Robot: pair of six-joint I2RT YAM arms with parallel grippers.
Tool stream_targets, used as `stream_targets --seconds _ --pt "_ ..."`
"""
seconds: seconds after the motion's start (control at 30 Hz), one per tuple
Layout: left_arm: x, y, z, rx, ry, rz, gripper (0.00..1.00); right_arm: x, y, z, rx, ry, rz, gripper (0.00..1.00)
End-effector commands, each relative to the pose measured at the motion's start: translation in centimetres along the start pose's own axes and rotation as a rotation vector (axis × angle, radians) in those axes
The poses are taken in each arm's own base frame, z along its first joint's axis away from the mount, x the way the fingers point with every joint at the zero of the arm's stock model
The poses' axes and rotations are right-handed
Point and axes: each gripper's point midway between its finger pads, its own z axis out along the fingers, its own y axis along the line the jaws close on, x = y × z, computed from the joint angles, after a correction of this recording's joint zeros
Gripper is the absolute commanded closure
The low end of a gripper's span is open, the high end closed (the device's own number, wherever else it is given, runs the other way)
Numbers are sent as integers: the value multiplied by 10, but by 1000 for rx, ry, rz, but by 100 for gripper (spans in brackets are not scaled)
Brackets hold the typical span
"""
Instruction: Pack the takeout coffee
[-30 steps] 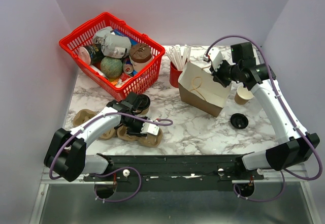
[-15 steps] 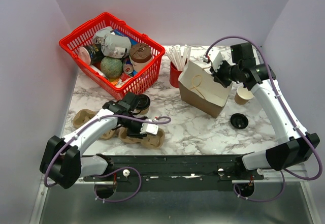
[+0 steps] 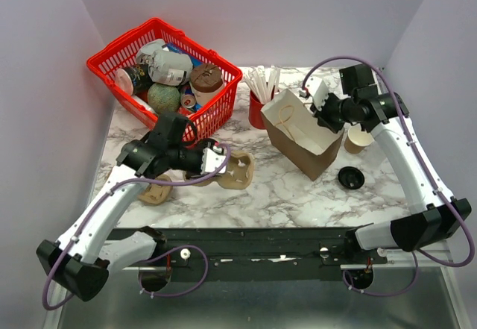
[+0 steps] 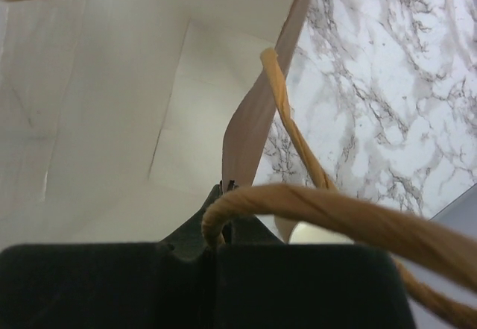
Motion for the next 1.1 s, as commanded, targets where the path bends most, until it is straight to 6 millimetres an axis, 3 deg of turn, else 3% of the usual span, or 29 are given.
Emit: stream_targets --seconds 0.0,0.1,0.13,0.23,0.3,0.33,0.4,0.47,0.5,0.53,0.6,0.63,0.77,1.07 --pt "-57 21 -30 -106 -141 28 100 -11 -8 -13 26 -3 3 99" --pt "-90 53 -47 -242 -216 49 100 -20 -13 -19 41 -31 1 99" --pt "-109 74 -57 -332 -282 18 100 -23 -13 -19 42 -38 -3 100" --pt "-150 104 -76 -465 -468 -8 100 -28 -8 -22 18 -63 -19 100" --pt "-167 119 -81 -521 -557 -27 100 -31 -5 -23 2 -74 -30 99" --pt "-187 130 -92 -570 -637 15 100 -31 -2 -24 -6 -74 -31 99" --pt "-199 145 -85 -570 -695 -35 100 -31 0 -24 -9 -78 -36 100" --pt "-227 156 -96 -593 -798 -26 100 -32 3 -23 -18 -79 -42 99" --pt "-229 164 -87 -582 -814 -34 100 -33 4 -22 -22 -80 -44 99" --pt "-247 164 -95 -585 -874 13 100 -33 5 -23 -25 -81 -44 99" --pt "-255 167 -88 -570 -913 29 100 -37 7 -24 -36 -94 -41 100" --pt "-268 162 -89 -558 -955 67 100 -39 8 -24 -41 -100 -40 99" --pt "-284 141 -75 -472 -1013 133 100 -39 10 -20 -54 -100 -21 99" --pt "-278 97 -35 -360 -1008 223 100 -45 7 -14 -73 -101 3 99"
